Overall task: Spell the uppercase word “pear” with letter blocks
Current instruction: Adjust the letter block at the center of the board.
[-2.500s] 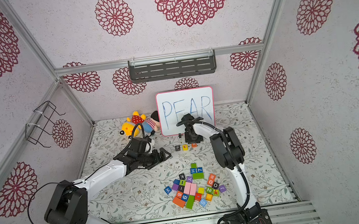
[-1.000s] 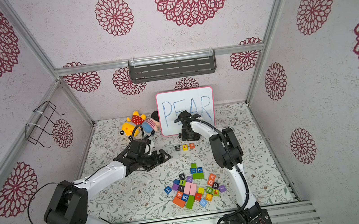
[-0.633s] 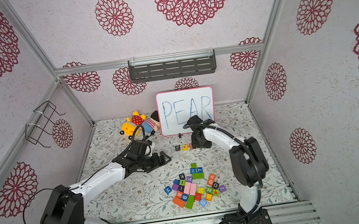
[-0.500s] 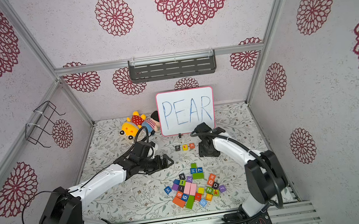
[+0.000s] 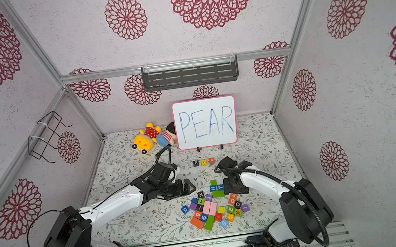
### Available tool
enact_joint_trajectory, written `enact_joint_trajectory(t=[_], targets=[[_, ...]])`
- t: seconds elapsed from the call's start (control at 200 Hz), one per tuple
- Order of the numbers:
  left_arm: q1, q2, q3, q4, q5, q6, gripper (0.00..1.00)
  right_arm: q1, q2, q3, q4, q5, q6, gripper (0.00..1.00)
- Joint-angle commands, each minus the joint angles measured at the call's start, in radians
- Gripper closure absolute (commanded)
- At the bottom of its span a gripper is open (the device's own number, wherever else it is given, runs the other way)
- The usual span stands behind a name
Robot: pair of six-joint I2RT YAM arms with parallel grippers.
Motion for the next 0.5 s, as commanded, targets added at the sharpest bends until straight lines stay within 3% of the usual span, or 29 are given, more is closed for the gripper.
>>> enact_joint_trajectory(t=[0.0, 0.495], targets=[[-0.007, -0.025, -0.002, 0.015, -0.011, 0.001, 0.02, 0.009, 0.003, -0.012, 0.024, 0.015, 0.027, 0.34], [-0.007, -0.033, -0.019, 0.021, -0.025, 0.002, 0.02, 0.004, 0.069, -0.054, 0.054, 0.06, 0.035, 0.35]])
